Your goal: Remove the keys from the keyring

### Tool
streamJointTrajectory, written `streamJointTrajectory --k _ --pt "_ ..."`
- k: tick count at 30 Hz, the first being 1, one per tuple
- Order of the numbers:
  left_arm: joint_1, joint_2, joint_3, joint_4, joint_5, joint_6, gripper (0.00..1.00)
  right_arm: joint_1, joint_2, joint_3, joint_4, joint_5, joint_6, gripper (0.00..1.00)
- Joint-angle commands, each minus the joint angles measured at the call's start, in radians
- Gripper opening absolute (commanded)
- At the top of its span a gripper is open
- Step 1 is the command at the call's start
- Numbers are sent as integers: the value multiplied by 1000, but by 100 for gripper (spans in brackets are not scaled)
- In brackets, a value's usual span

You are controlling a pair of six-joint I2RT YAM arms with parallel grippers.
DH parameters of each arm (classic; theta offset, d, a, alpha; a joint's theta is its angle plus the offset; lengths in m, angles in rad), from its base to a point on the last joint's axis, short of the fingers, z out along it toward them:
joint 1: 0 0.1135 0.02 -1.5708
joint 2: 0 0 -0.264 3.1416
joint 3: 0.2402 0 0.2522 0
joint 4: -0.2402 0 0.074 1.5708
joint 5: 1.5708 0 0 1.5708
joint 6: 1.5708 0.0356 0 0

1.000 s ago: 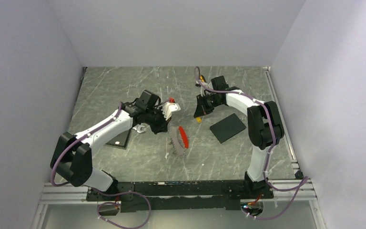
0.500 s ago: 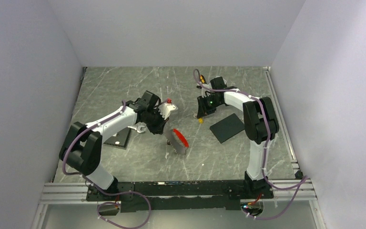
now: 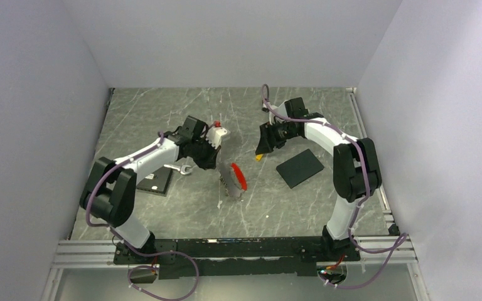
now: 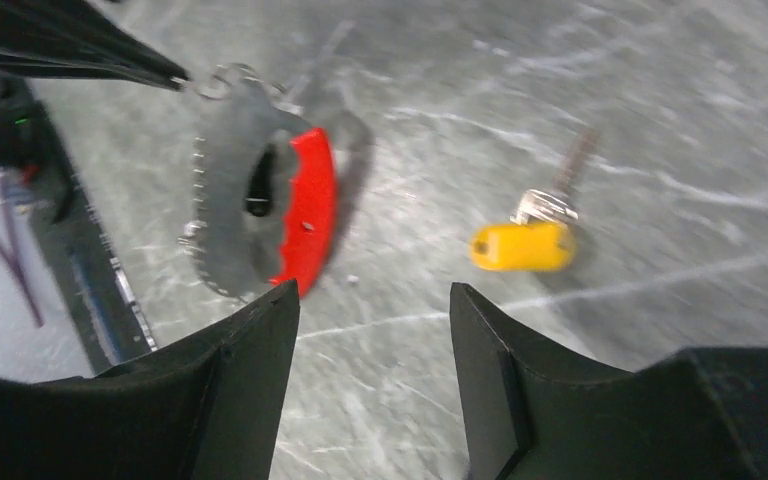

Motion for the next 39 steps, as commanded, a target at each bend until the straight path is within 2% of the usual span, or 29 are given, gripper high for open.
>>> streamJointTrajectory --k 1,8,13,17,23,26,28,30,33,34,35,37,38,39 --pt "-3 -99 -64 91 86 19 0 47 -31 -75 124 -213 3 61" --pt "-3 -114 -71 92 138 51 0 181 74 -63 210 -143 4 61" --pt "-3 -123 -67 85 137 62 0 200 150 -32 176 -212 -44 59" --pt "-3 -128 -77 94 135 63 0 197 163 -71 175 -255 -93 56" --pt "-2 -126 -74 104 140 59 0 202 182 -102 243 -345 -38 53" --pt "-2 -125 -78 110 140 47 0 201 182 -116 270 -400 -15 43" --pt "6 -128 -85 120 138 33 0 201 178 -125 275 -433 -6 31" --pt "19 -129 -91 130 141 23 0 197 168 -124 258 -453 -9 15" --pt "40 -139 -98 130 141 19 0 183 122 -114 203 -461 -31 0" --pt "44 -144 -99 125 141 22 0 179 101 -110 183 -450 -36 0" --pt "48 -149 -97 117 145 26 4 176 75 -104 160 -428 -48 0" --pt "55 -160 -84 81 168 42 33 174 22 -79 88 -364 -94 0" --pt "60 -167 -69 54 176 46 44 176 -2 -61 30 -329 -117 0" --pt "64 -176 -54 34 181 49 51 177 -20 -42 -5 -281 -131 0"
